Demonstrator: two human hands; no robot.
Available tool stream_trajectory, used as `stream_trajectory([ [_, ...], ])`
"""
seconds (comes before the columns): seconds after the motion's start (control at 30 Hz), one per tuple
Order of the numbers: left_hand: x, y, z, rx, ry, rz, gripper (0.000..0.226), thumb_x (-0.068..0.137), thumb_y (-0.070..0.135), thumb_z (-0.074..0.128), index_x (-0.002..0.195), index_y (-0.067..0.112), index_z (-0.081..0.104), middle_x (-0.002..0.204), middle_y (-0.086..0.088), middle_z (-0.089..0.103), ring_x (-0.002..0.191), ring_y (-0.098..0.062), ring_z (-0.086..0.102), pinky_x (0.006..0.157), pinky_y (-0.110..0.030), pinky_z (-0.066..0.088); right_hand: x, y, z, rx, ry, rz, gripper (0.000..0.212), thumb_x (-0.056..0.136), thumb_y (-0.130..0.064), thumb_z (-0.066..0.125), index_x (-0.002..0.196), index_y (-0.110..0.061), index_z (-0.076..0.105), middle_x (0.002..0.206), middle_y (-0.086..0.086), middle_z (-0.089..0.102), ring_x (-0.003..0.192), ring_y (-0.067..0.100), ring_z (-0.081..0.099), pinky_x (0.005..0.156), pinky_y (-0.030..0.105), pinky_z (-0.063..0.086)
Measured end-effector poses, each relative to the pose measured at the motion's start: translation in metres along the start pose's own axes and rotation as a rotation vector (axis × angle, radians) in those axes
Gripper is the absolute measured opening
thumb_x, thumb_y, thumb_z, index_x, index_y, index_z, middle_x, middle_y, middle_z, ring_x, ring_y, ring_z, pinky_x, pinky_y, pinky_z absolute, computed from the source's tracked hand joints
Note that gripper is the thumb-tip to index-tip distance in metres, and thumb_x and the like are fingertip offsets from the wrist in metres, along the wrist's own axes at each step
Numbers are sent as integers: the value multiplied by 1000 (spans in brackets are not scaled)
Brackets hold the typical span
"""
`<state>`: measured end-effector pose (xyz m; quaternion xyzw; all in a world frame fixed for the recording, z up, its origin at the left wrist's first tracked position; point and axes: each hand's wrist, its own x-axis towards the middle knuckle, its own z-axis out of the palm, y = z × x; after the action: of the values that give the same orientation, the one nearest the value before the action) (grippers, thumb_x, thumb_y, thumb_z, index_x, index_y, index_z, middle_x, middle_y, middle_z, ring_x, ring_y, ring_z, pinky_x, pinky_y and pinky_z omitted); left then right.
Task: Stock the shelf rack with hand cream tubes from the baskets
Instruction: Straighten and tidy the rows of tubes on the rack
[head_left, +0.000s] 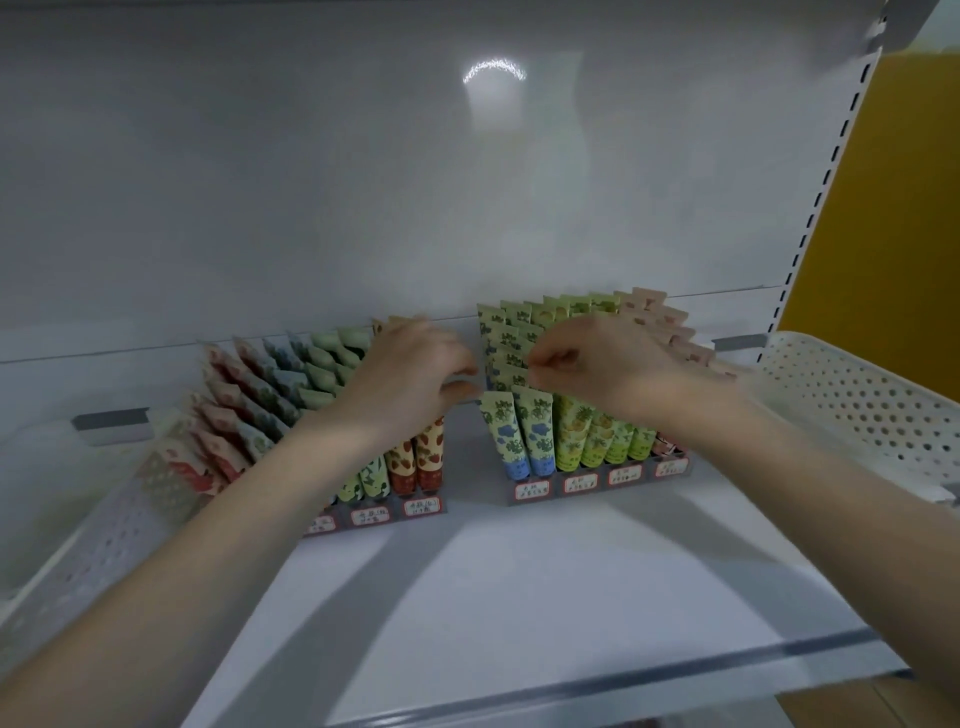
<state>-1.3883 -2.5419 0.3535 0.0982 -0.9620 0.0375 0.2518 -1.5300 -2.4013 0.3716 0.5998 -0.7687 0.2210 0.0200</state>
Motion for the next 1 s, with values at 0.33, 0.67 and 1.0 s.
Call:
stream_trajectory([
  [0.33,15,20,27,-163,13,-28,10,85,12,66,90,8,73,85,-5,67,80,-18,50,72,-30,37,1,14,13,-136,-32,42,20,92,-16,54,106,-17,69,110,-2,66,101,19,61,86,29,48],
  [0.67,17,19,31,-203,-1,-43,6,83,7,66,88,5,69,86,-3,61,85,-19,51,69,-27,32,3,15,17,-142,-33,62,20,93,-18,54,108,-17,68,110,-1,67,99,18,60,83,25,47],
  [1.0,15,15,30,-227,-20,-51,9,84,9,66,91,4,69,93,-6,67,89,-21,57,76,-29,41,3,13,16,-142,-47,66,20,93,-20,53,107,-18,67,109,-2,66,97,18,60,82,29,49],
])
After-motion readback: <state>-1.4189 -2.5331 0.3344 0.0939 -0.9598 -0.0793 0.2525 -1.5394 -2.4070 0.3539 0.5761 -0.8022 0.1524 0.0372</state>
